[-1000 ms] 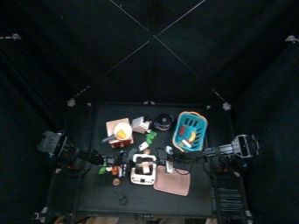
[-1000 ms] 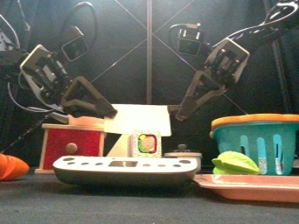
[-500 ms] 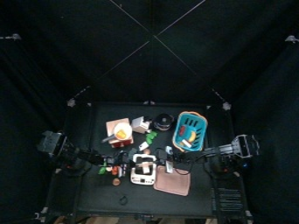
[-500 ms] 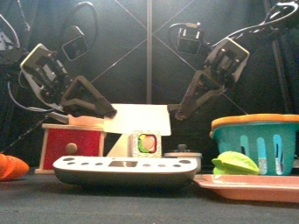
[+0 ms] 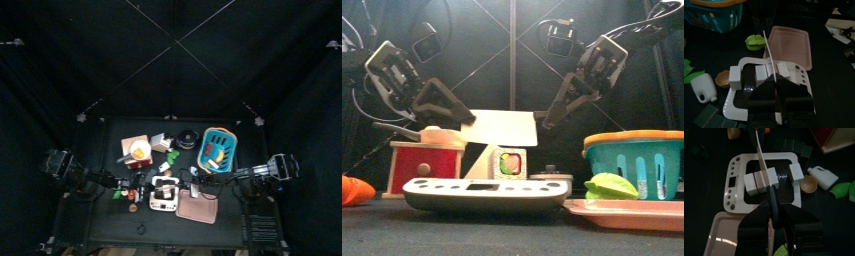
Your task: Cut sushi roll
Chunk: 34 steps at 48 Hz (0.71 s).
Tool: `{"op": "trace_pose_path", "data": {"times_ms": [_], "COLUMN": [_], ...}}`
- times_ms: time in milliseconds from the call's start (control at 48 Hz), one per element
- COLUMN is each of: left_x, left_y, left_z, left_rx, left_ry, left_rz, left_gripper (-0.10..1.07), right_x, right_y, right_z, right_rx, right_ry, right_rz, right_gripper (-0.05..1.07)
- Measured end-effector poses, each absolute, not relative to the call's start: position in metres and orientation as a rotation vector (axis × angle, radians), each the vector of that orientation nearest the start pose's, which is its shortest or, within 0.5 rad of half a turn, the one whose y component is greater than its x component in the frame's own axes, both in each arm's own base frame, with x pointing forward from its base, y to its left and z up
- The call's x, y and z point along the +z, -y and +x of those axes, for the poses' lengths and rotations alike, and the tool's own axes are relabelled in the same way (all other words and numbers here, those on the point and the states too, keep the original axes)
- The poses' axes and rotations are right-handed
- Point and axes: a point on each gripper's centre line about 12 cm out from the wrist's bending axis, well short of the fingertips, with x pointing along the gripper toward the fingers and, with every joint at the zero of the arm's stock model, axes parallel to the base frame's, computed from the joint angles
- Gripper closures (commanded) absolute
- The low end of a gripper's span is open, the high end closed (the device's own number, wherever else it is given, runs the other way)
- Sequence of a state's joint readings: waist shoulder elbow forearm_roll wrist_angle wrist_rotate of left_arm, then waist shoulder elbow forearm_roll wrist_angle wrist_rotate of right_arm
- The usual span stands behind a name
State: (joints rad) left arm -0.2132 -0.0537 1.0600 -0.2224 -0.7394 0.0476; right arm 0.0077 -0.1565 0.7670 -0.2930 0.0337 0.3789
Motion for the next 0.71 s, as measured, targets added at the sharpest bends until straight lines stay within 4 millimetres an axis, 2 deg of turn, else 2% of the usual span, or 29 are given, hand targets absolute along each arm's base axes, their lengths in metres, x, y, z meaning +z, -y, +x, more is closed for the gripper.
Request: {"op": "trace_pose_path", "data": {"times_ms": [188, 708], "left_x": [0.1374, 0.1383], "left_y": [0.0497, 0.0499], "left_z": [0.3127, 0.3131], "left_rx": [-0.046, -0.047], "left_ry": [-0.299, -0.296], "left_rz": [-0.064, -0.063], "left_gripper": [0.68, 0.68], "right_x": [0.1839, 0.1832], "right_y": [-0.0015, -0.0015], "right_z": [0.3531, 0.3535], "right_rx": [-0.03, -0.028], "right_ry": [-0.659, -0.662], "right_rz": [0.076, 0.068], "right_gripper": [0.52, 0.52]}}
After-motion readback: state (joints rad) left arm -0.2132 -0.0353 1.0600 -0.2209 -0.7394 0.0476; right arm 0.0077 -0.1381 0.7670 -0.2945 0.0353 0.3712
